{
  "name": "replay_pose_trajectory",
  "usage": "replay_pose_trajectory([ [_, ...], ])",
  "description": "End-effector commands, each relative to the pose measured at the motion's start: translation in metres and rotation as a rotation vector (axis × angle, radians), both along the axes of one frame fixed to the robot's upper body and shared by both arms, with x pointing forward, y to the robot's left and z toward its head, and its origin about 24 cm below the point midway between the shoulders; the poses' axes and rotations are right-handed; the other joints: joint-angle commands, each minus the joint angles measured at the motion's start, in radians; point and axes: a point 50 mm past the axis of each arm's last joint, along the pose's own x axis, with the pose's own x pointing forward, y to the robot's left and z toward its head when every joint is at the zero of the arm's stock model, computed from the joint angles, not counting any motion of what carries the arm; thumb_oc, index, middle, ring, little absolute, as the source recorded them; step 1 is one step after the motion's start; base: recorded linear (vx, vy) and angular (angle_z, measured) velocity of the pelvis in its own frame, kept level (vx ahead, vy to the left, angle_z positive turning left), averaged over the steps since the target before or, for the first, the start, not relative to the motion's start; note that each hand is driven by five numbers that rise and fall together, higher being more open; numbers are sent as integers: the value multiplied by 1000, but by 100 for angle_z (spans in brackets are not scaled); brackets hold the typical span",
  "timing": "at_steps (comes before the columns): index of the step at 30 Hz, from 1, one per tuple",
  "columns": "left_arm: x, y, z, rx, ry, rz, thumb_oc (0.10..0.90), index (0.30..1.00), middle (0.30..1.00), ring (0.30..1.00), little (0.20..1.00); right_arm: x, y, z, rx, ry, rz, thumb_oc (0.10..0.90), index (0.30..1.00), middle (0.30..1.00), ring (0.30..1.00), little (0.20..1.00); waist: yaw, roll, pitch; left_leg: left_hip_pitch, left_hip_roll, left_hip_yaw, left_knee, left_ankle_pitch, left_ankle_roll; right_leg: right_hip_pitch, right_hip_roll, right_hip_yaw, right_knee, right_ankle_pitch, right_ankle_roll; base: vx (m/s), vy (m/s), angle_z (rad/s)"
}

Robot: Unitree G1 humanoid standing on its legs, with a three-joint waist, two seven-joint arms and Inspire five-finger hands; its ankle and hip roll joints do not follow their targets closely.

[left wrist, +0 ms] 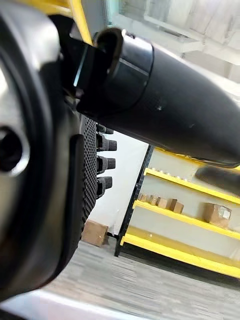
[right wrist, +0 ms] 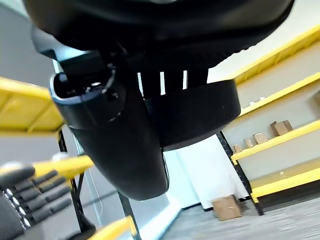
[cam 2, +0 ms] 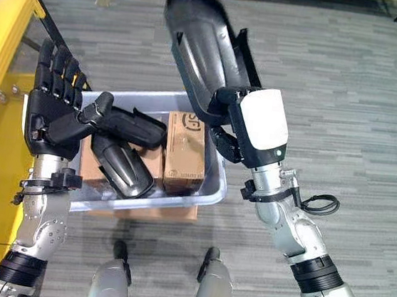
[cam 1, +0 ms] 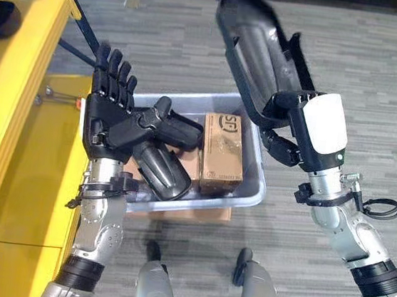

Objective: Move parts from the plastic box to the shelf.

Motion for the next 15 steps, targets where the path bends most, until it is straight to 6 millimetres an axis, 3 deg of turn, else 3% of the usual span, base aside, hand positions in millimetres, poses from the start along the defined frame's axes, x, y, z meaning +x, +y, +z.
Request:
replay_pose_trajectory([
  [1, -7, -4, 10, 72, -46, 56, 900, 1000, 1000, 1000, 1000, -25, 19, 32, 129, -122, 212, 400, 300, 300, 300, 300, -4, -23, -249, 4, -16, 2, 111, -102, 42, 122, 15, -27, -89, -49, -10, 187, -79, -3],
  [7, -11, 5, -11, 116, 94, 137, 900, 1000, 1000, 1000, 1000, -33, 44, 33, 107, -28, 364, 400, 300, 300, 300, 300, 31, -4, -277, 63, 10, 5, 94, -87, 35, 173, 23, -74, -59, -90, -35, 159, -85, 8],
  [10, -15, 6, -19, 112, 118, 108, 900, 1000, 1000, 1000, 1000, -36, 55, 30, 108, 6, 416, 400, 300, 300, 300, 300, 47, 12, -280, 92, 46, 19, 27, -29, 19, 186, 30, -108, -36, -111, -46, 58, -32, 17],
  [11, -20, 6, -21, 108, 110, 65, 900, 1000, 1000, 1000, 1000, -39, 58, 25, 103, 4, 422, 400, 300, 300, 300, 300, 53, 20, -276, 94, 73, 32, -16, 24, 0, 189, 33, -124, -34, -115, -47, -91, 8, 23],
  [13, -40, 11, -27, 118, 69, -39, 900, 1000, 1000, 1000, 1000, -48, 48, 19, 97, -29, 378, 400, 300, 300, 300, 300, 64, 29, -261, 80, 124, 85, -53, 112, -26, 190, 26, -188, -36, -113, -59, -325, -14, 51],
  [14, -61, 13, -28, 148, 12, -149, 900, 1000, 1000, 1000, 1000, -56, 31, 17, 94, -62, 317, 400, 300, 300, 300, 300, 60, 26, -244, 70, 168, 171, -33, 134, -29, 187, 2, -261, -27, -115, -69, -433, -17, 129],
  [15, -66, 13, -27, 153, -4, -174, 900, 1000, 1000, 1000, 1000, -58, 26, 18, 92, -73, 303, 400, 300, 300, 300, 300, 57, 20, -240, 74, 173, 185, -17, 117, -38, 186, -9, -269, -18, -129, -63, -496, 12, 225],
])
